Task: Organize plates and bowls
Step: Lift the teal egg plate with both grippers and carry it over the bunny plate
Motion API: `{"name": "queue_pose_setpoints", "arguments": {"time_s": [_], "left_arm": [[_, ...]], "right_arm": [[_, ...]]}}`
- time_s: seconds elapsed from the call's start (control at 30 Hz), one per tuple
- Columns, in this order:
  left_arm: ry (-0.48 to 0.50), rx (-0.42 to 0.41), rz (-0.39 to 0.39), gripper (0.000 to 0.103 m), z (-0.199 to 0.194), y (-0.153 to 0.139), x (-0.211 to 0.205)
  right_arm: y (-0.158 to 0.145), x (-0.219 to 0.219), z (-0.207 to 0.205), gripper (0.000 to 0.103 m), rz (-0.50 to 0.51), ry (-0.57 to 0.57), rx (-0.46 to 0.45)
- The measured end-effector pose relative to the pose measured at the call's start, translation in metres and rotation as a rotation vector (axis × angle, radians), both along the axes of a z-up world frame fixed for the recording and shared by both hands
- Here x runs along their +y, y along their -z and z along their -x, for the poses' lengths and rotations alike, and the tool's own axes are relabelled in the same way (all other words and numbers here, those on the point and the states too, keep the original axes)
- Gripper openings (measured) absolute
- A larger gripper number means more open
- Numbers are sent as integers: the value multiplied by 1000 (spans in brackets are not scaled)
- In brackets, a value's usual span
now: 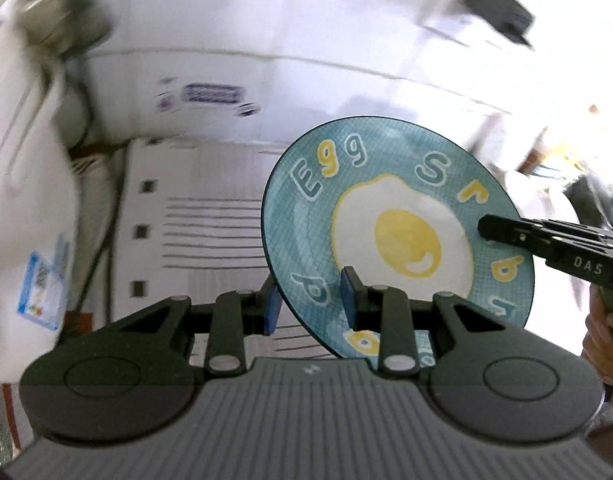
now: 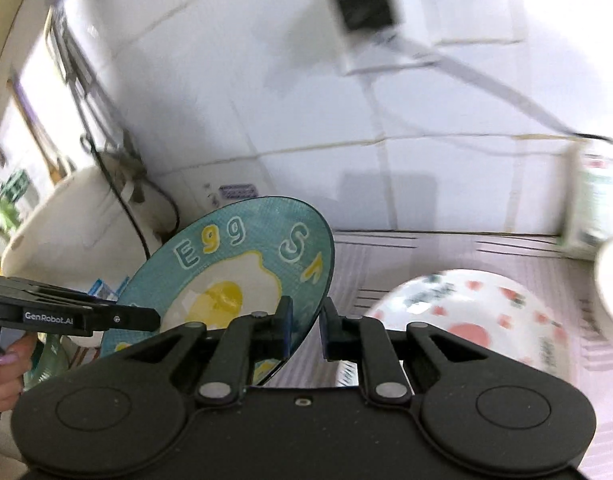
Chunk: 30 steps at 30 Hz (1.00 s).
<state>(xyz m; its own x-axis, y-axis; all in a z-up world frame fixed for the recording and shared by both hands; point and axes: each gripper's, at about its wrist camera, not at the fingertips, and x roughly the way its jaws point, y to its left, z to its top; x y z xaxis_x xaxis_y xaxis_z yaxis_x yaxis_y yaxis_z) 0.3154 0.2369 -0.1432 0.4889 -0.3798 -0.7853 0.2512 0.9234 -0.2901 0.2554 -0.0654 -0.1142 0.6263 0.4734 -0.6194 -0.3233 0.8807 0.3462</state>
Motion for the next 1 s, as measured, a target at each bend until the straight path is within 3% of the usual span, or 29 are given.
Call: {"name": "queue_pose_setpoints", "arguments": {"time_s": [0.27, 0.47, 0.73, 1.0], "left_arm": [[186, -13, 15, 29, -2, -17, -65], [288, 9, -27, 30, -18, -6, -113], [324, 158, -91, 31, -49, 37, -151], [334, 217, -124, 31, -70, 54, -162]], "right_arm": [[-14, -59, 45, 19, 10, 158, -17], [14, -98, 52, 19, -37, 244, 10], [70, -123, 38, 19, -122, 315, 93], [80, -120, 22, 19, -102, 327, 126]]}}
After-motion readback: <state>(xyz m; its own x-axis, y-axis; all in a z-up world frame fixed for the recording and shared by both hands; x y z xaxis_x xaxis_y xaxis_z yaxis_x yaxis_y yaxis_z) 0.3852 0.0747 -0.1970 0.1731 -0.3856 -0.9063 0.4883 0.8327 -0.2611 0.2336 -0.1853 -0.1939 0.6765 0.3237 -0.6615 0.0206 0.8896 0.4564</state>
